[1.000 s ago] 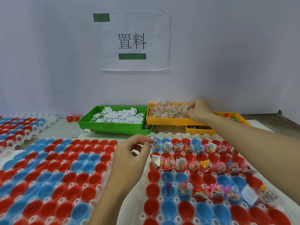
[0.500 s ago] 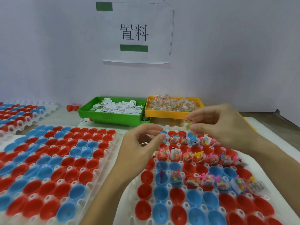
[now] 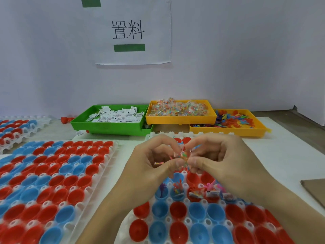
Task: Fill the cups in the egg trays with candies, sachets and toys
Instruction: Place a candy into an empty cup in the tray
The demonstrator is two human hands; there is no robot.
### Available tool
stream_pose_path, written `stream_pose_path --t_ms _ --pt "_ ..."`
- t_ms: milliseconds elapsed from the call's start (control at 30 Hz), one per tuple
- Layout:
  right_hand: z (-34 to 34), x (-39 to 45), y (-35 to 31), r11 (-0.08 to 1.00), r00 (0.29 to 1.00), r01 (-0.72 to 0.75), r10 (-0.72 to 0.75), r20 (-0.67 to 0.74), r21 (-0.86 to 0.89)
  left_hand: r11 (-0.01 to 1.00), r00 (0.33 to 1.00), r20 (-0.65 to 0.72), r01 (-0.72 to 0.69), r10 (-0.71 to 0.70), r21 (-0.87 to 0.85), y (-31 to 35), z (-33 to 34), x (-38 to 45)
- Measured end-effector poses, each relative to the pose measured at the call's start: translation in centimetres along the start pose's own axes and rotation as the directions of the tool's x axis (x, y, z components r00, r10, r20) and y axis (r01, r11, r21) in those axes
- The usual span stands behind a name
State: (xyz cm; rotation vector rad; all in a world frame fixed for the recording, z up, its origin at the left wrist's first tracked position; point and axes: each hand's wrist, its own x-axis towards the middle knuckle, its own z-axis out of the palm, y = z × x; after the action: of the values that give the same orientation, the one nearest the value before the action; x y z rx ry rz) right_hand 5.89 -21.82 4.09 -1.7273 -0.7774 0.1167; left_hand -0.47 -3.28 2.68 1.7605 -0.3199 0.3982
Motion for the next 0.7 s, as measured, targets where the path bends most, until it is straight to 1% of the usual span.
stream_pose_path --t_ms 100,233,333,467,600,700 --pt "0.0 0.1 0.2 1.0 1.0 -0.005 0.005 -0.004 0.025 1.0 1.0 -0.009 0.007 -0.006 0.005 0.1 0.2 0.0" --pt "0.2 0.1 0.3 0.997 0.999 -0.002 0.005 -0.038 0.083 1.0 0.997 -0.074 0.017 -0.019 -0.016 -0.3 0.6 0.1" --pt "0.3 0.1 0.3 0.997 0.999 0.017 -0.012 -0.051 0.081 0.999 0.995 -0.096 0.032 -0.034 -0.028 -0.4 0.6 0.1" --pt "0.5 0.0 0.4 0.997 0.996 0.039 -0.033 -0.081 0.074 0.998 0.998 -0.065 0.005 -0.001 0.067 -0.2 0.5 0.0" --pt "0.9 -0.1 0.7 0.998 0.994 0.056 -0.056 -0.091 0.003 0.991 0.998 -0.055 -0.004 0.011 0.136 -0.4 0.3 -0.1" --pt "1.2 -0.2 0.9 0.998 0.994 0.062 -0.063 -0.089 -0.022 0.961 0.998 -0.053 0.034 -0.021 0.275 -0.3 0.0 -0.1"
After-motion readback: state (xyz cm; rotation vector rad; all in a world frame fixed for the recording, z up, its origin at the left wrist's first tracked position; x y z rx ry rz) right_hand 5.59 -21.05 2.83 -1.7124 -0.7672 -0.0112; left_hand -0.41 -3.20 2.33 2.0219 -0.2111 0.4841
